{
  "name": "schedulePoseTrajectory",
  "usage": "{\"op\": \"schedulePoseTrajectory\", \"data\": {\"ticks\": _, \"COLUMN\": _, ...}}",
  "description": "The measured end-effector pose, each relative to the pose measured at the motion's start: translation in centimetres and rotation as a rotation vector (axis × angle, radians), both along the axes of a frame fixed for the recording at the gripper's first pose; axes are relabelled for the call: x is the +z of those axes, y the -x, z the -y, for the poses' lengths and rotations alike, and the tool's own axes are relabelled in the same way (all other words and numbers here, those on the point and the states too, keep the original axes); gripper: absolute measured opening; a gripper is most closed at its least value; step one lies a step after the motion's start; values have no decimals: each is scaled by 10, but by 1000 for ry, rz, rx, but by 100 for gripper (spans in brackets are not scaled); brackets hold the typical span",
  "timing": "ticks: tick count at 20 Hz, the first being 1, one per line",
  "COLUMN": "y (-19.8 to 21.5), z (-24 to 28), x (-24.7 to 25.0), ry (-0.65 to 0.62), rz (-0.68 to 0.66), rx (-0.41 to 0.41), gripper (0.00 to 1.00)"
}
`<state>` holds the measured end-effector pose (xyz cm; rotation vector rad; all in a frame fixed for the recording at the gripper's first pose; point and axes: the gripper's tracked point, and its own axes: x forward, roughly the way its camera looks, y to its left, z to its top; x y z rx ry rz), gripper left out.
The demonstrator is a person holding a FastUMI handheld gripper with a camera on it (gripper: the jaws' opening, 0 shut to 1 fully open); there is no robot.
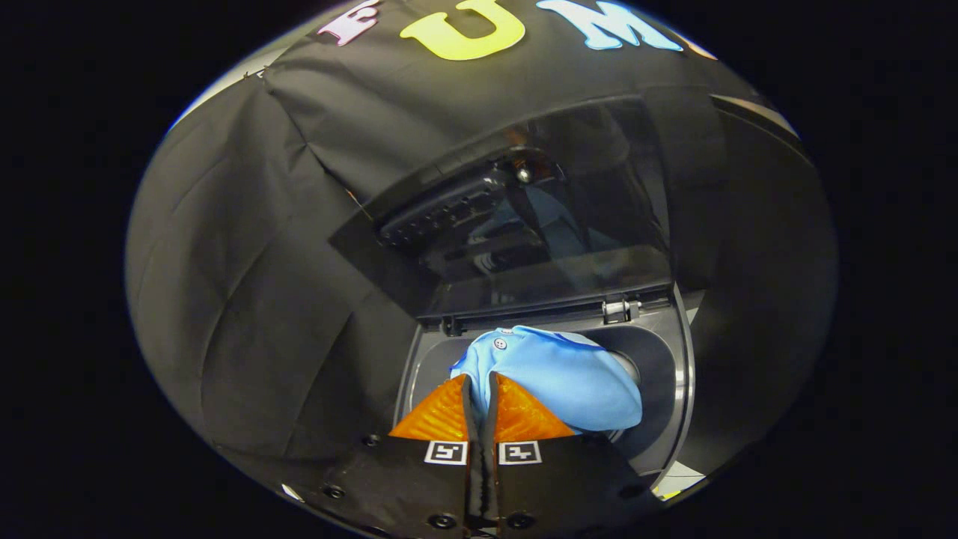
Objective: Put the clothes into the washing machine and then close the washing machine lid.
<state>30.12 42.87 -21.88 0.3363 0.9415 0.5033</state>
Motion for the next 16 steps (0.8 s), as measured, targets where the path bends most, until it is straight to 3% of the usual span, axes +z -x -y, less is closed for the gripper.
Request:
{"op": "schedulePoseTrajectory", "data": {"ticks": 12, "y": -2, "z": -5, "x": -66, "ry": 183, "rz": 23, "rx": -29, "gripper": 2}}
{"op": "schedulePoseTrajectory", "data": {"ticks": 16, "y": 12, "z": -24, "x": -79, "ry": 171, "rz": -15, "rx": -20, "gripper": 23}}
